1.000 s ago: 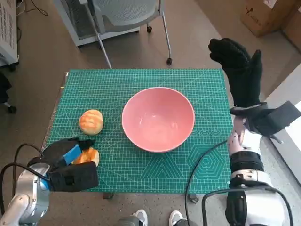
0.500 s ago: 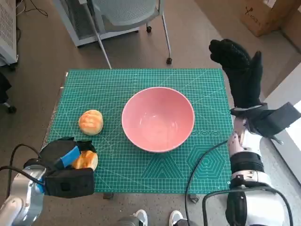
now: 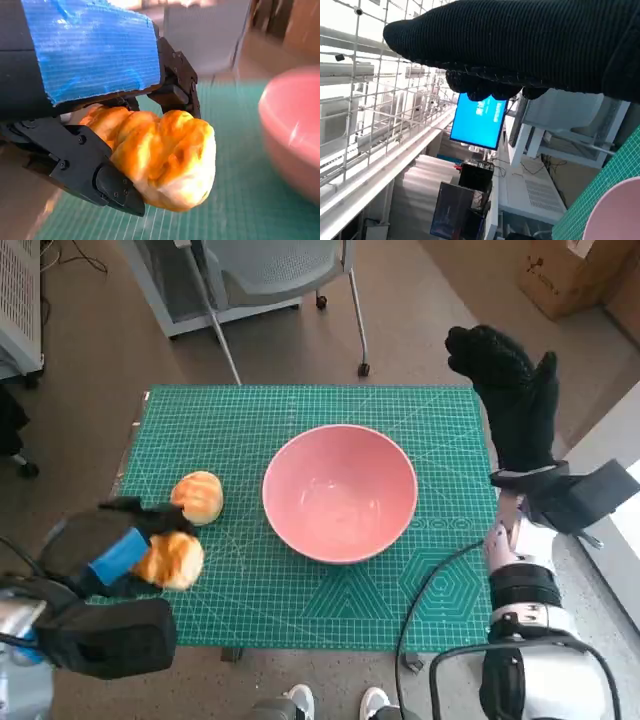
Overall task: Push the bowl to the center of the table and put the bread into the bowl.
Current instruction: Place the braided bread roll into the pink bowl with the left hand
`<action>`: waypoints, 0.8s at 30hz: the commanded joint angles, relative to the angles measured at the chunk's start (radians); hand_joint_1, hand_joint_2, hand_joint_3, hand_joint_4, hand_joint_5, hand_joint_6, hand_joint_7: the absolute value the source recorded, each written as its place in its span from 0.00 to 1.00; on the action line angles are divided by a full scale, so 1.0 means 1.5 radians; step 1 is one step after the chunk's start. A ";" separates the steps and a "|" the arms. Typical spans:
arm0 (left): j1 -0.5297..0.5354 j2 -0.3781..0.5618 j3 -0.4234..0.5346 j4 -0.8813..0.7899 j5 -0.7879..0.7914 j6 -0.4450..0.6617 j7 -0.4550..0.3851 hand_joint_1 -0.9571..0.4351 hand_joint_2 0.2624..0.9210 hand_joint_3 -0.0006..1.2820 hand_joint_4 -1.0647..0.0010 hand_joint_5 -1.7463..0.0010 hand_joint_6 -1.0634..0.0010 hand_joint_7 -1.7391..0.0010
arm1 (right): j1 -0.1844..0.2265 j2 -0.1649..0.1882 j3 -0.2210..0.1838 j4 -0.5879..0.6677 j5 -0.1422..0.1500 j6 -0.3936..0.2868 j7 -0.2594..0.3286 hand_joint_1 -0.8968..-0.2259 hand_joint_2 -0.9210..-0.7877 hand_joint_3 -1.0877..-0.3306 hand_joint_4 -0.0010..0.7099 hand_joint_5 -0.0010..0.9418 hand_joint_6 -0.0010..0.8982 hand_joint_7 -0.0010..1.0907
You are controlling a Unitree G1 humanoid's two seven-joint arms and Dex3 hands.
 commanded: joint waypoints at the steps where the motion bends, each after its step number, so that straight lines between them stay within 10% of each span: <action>1: -0.079 0.002 -0.004 -0.019 -0.013 0.012 -0.015 0.69 0.98 0.01 0.26 0.36 0.33 0.42 | 0.014 0.003 0.001 0.008 -0.006 0.003 -0.007 0.34 0.00 0.51 0.23 0.00 0.35 0.00; 24: -0.436 -0.169 -0.270 0.260 0.024 -0.168 0.064 0.69 0.99 0.01 0.27 0.41 0.33 0.36 | 0.029 0.003 0.001 0.002 0.001 -0.003 0.008 0.40 0.00 0.49 0.24 0.00 0.35 0.00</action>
